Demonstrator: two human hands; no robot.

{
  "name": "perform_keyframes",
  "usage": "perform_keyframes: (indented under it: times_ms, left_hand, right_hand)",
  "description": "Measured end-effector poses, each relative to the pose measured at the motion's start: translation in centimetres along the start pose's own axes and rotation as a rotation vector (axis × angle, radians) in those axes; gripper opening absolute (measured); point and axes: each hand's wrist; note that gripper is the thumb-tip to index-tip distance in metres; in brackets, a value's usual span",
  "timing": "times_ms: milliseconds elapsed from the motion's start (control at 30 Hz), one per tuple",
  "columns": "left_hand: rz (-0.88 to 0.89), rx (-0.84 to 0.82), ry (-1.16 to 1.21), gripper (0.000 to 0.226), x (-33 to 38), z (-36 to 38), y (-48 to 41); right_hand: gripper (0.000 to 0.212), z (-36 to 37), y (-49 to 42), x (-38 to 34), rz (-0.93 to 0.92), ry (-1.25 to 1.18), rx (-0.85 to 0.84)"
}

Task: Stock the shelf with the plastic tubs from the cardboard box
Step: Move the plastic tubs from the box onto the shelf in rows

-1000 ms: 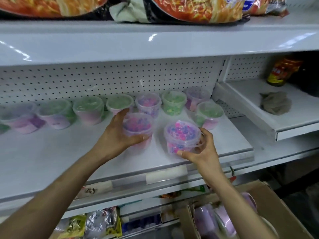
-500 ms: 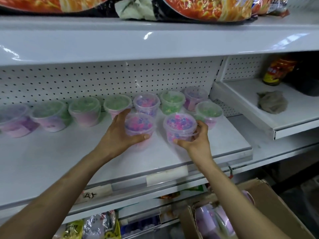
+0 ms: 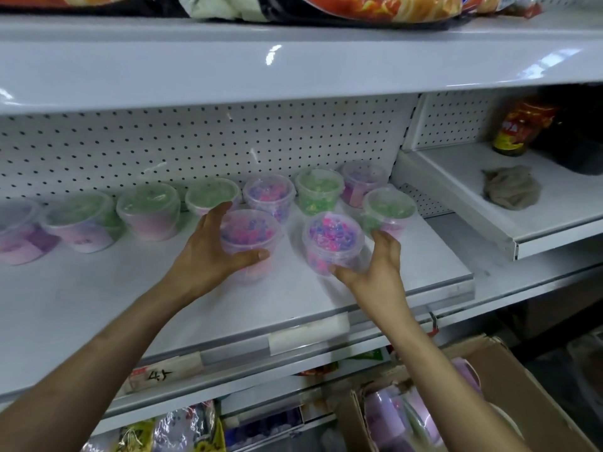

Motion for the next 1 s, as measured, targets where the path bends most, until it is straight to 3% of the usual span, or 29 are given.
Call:
perform_keyframes:
  times_ms: [133, 467, 1000]
  left_hand:
    - [0.003, -0.015, 0.002, 0.122, 0.6, 0.5, -0.4]
    - [0.003, 0.015, 0.002, 0.115, 0.7, 0.3, 0.2]
    - [0.005, -0.009, 0.036, 0.123, -0.1, 0.3, -0.1]
  right_hand:
    - [0.103, 1.5, -0.9, -0.7, -0.043, 0.058, 0.031]
    - [0.092, 3.3, -2.2, -1.1, 0.03, -0.161, 0.114]
    - [0.079, 3.7, -4.2, -1.0, 0.033, -0.215, 0.125]
Point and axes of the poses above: each hand's wrist, its own y-axis away from the middle knuckle, its own z-axis out of the palm, x = y × z, and after that the axes turned 1 degree about x, right-handed
